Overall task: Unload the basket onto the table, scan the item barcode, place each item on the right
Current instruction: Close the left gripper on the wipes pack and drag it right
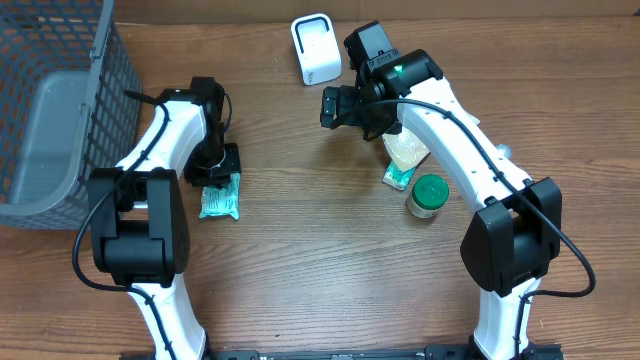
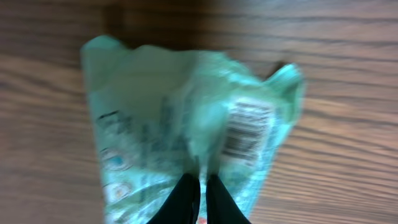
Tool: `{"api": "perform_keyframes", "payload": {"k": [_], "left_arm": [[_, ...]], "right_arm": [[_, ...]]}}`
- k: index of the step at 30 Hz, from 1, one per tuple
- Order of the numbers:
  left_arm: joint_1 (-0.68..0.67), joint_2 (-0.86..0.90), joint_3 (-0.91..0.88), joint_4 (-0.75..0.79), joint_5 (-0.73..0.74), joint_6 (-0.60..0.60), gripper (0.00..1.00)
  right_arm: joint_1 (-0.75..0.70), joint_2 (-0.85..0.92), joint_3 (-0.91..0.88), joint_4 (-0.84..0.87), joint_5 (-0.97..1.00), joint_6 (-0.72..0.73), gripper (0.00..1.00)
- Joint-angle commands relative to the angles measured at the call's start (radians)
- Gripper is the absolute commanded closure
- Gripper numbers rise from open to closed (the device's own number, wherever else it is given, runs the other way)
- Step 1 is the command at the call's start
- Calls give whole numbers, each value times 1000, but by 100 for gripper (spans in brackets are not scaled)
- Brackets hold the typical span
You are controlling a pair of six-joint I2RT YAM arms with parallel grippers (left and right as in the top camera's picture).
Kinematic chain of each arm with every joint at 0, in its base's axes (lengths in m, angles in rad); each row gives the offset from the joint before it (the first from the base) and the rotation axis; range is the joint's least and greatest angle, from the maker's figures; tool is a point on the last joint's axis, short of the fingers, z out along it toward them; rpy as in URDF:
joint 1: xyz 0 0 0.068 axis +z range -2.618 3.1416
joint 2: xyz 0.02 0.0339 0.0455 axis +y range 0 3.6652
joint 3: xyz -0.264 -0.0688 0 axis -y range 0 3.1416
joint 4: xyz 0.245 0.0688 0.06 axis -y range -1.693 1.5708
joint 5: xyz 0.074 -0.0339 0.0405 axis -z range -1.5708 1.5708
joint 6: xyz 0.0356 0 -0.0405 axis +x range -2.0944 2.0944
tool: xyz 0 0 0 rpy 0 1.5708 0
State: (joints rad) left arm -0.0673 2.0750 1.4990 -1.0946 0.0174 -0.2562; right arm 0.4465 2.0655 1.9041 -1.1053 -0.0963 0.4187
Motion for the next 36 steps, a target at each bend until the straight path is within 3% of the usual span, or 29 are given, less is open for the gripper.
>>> {"api": "perform_keyframes", "payload": {"k": [1, 14, 21, 23, 26, 27, 36], "left_arm": [[-41, -7, -8, 20, 90, -2, 90], [-110, -7, 23, 18, 123, 10, 96], [-70, -7, 158, -96, 120, 72, 95], [-58, -7, 187, -135, 106, 77, 88], [-42, -7, 192, -173, 103, 128, 62], [-35, -7, 187, -179, 103, 157, 58], [0, -2, 78, -124, 105, 189, 53]], "right_arm": [[-4, -6, -7, 4, 6, 0, 0], [-4, -6, -7, 4, 6, 0, 0], [-4, -6, -7, 4, 6, 0, 0], [-4, -6, -7, 4, 6, 0, 0], [-4, -6, -7, 4, 6, 0, 0], [-4, -6, -7, 4, 6, 0, 0], [-4, -6, -7, 4, 6, 0, 0]]}}
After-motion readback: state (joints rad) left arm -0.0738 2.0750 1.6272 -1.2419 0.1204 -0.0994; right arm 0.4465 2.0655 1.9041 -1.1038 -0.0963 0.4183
